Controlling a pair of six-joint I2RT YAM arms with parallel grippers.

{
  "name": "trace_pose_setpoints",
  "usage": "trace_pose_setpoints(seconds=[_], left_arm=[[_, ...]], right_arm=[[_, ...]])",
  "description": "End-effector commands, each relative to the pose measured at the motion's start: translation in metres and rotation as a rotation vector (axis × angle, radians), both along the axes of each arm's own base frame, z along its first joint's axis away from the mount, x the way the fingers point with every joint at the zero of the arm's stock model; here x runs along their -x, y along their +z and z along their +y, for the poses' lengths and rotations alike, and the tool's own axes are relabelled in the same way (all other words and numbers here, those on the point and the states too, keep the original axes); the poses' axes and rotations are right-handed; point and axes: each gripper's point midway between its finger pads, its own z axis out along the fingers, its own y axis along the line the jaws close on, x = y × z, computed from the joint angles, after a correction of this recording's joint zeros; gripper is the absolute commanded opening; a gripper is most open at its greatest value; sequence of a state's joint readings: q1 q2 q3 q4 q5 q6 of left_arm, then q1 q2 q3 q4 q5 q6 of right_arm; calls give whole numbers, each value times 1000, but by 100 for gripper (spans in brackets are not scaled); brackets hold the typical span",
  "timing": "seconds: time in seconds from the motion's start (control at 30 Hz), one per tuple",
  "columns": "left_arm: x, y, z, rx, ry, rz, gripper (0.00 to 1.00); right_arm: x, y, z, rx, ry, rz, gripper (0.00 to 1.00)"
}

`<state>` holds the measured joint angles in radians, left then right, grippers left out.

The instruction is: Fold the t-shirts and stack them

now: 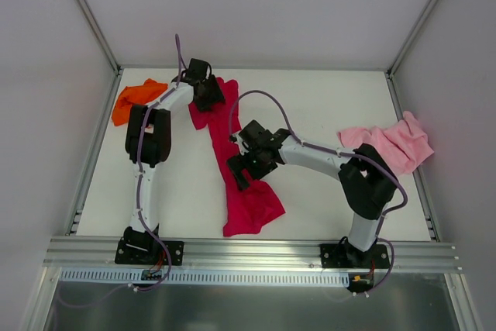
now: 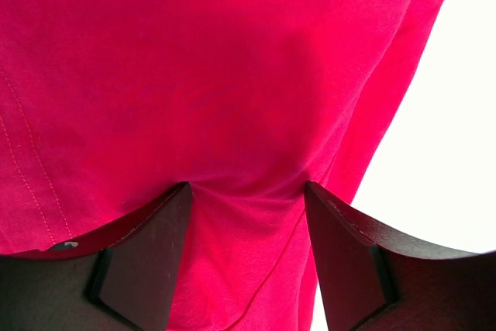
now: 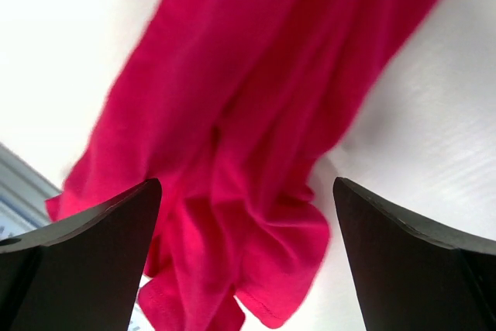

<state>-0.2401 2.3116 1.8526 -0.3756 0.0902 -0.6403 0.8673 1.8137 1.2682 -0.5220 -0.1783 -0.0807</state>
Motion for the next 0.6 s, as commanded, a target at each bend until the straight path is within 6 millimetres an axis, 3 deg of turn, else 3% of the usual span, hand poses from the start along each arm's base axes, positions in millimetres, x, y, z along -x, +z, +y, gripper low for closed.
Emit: trace_pose_setpoints(seconds=[0.0, 0.13, 0.27, 0.3, 0.43, 0.57], left_arm=[[9, -29, 0, 3, -33, 64, 62], [8, -29, -3, 10, -47, 59, 62], [9, -30, -6, 11, -67, 64, 63], [9, -31, -5, 3, -67, 62, 63], [5, -30, -3, -10, -64, 53, 63], [-2, -32, -15, 19, -93, 46, 64]], right_arm=[[13, 3, 19, -61, 84, 25, 100], [20, -2, 33, -114, 125, 80, 100], [9, -8, 25, -31, 82, 39, 100], [-4, -8, 17, 19, 45, -26, 100], [-11, 0, 12, 36, 23, -87, 100], [9, -2, 32, -82, 104, -1, 100]])
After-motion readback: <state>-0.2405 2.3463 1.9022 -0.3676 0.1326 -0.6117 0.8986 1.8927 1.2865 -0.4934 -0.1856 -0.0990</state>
